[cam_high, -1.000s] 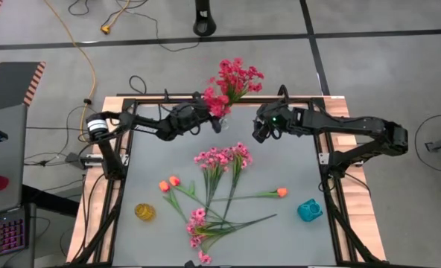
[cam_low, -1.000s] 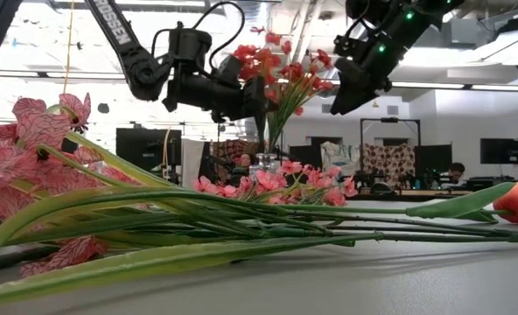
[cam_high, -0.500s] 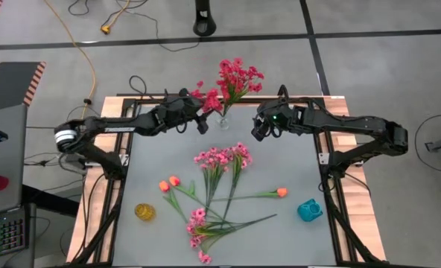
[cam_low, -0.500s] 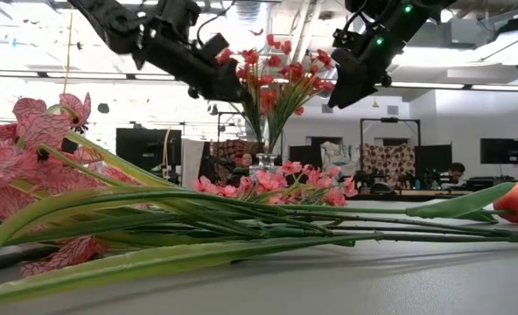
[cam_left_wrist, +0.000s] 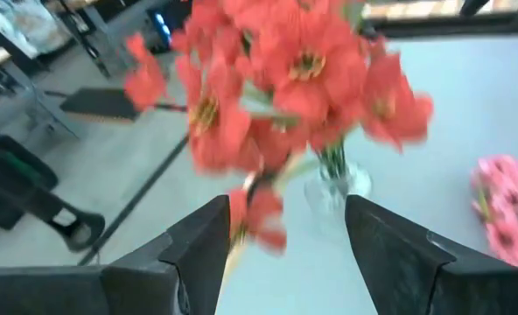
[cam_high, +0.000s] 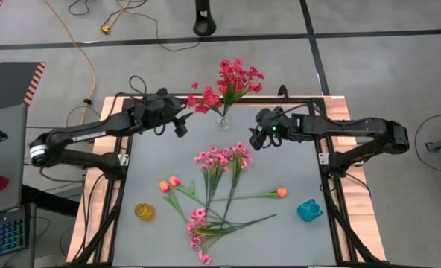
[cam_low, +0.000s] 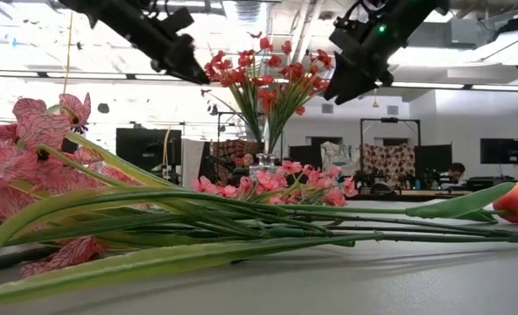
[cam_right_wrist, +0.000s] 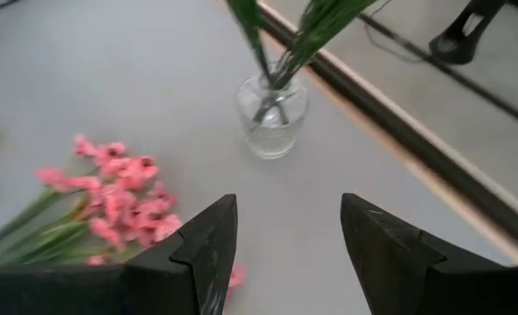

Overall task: Sort flowers into vase by color
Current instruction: Put the top right pink flowers into the blue vase

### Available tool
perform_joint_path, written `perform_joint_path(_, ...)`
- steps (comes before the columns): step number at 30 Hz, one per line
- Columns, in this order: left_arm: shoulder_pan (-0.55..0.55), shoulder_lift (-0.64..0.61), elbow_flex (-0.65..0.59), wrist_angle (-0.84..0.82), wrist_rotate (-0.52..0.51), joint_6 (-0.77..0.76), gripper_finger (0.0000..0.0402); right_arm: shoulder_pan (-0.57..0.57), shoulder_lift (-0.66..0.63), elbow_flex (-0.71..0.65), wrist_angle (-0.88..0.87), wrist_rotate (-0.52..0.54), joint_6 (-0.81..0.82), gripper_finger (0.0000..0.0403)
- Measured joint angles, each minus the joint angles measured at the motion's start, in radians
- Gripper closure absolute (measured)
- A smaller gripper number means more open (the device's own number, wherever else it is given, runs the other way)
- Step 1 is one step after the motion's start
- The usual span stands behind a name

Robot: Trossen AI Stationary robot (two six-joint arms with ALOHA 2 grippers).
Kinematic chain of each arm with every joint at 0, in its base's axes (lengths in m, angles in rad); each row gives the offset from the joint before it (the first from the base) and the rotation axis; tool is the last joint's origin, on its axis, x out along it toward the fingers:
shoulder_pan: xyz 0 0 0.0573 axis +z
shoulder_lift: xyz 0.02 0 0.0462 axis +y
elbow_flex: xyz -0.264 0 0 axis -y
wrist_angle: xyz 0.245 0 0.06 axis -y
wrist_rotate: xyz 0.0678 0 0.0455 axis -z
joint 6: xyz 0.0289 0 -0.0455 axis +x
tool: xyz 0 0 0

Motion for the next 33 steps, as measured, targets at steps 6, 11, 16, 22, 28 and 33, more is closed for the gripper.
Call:
perform_joint_path(6, 0.000, -0.097, 0.000, -0.224, 0.059, -0.076, 0.0186, 0.070, 0.000, 0.000, -0.005, -0.130, 0.144, 0.0173)
perform_joint_path(11, -0.002, -0.114, 0.000, -0.310, 0.164, -0.118, 0.0186, 0.141, 0.000, -0.010, -0.010, -0.185, 0.266, 0.0173)
perform_joint_path(16, -0.024, -0.099, 0.000, -0.314, 0.196, -0.120, 0.0186, 0.216, 0.000, -0.010, -0.033, -0.180, 0.465, 0.0173)
perform_joint_path(22, -0.056, -0.075, 0.000, -0.317, 0.195, -0.114, 0.0186, 0.307, 0.032, -0.010, -0.038, -0.178, 0.727, 0.0173)
perform_joint_path(28, -0.082, -0.061, 0.000, -0.312, 0.195, -0.193, 0.0186, 0.344, 0.137, -0.009, -0.005, -0.174, 0.795, 0.0173)
perform_joint_path(33, -0.111, -0.061, 0.000, -0.305, 0.187, -0.220, 0.0186, 0.343, 0.237, -0.010, 0.010, -0.211, 0.795, 0.0173)
